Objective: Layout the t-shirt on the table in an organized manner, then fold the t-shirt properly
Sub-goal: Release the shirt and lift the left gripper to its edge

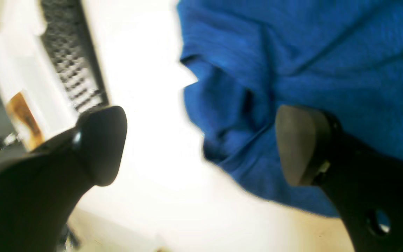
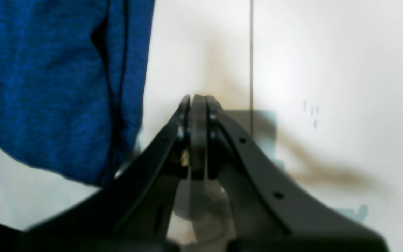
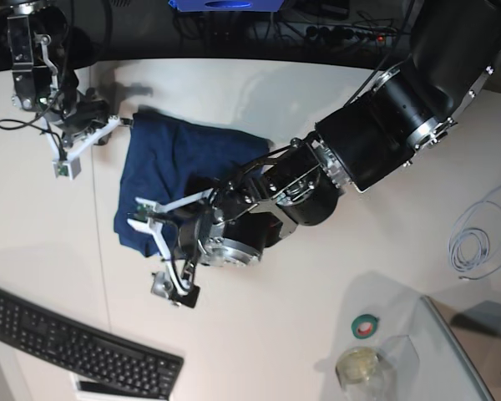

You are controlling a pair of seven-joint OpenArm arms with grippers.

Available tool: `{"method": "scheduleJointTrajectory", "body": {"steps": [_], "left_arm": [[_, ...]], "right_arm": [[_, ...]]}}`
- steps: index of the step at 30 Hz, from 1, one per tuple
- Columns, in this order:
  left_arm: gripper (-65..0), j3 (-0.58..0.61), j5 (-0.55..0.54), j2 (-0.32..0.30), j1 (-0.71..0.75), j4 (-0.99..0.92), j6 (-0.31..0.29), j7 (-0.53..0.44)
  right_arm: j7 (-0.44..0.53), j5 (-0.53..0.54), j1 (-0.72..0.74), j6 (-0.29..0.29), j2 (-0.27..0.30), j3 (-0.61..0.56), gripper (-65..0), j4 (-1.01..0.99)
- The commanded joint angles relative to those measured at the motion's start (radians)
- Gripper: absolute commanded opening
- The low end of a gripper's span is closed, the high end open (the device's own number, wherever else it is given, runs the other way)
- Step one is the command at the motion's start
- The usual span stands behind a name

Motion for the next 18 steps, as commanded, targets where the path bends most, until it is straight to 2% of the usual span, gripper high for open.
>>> {"method": "scheduleJointTrajectory", "body": {"steps": [1,3,4,5,7,8,9,12,14,16,18], "left_arm": [[0.0,-0.07,0.008,0.007,-0.003,0.07,0.014,0.022],[-5.8,-0.215,0.008,0.012,0.073,0.169,0.012,0.07],[-12.3,-0.296,0.008,0.014,0.129,0.221,0.012,0.087],[-21.2,-0.374,0.008,0.014,0.185,0.264,0.012,0.099],[-43.3,-0.521,0.008,0.017,0.298,0.319,0.015,0.099],[-56.9,-0.59,0.006,0.018,0.358,0.337,0.015,0.097],[-65.0,-0.652,-0.007,0.023,0.413,0.344,0.015,0.096],[-65.0,-0.779,-0.17,0.024,0.545,0.345,0.015,0.094],[-65.0,-0.836,-0.339,0.017,0.6,0.345,0.017,0.082],[-65.0,-0.867,-0.477,-0.005,0.65,0.336,0.026,0.007],[-65.0,-0.87,-0.515,-0.008,0.67,0.307,0.078,-0.079]], "right_arm": [[0.017,0.008,-0.008,-0.001,0.009,0.007,-65.0,0.041],[0.019,0.008,-0.027,-0.001,0.009,0.007,-65.0,0.093],[0.019,0.008,-0.044,-0.001,0.009,0.009,-65.0,0.128],[0.02,0.005,-0.06,-0.001,0.009,0.009,-65.0,0.163],[0.054,0.007,-0.097,-0.002,0.009,0.009,-65.0,0.222],[0.091,0.007,-0.12,-0.002,0.009,0.007,-65.0,0.243],[0.128,0.007,-0.136,-0.002,0.007,0.0,-65.0,0.257],[0.155,0.004,-0.149,0.004,0.007,-0.037,-65.0,0.271],[0.152,0.002,-0.143,0.004,0.011,-0.092,-65.0,0.268],[0.152,0.0,-0.121,0.004,0.011,-0.155,-65.0,0.266],[0.152,0.0,-0.093,0.001,0.012,-0.194,-65.0,0.249]]}}
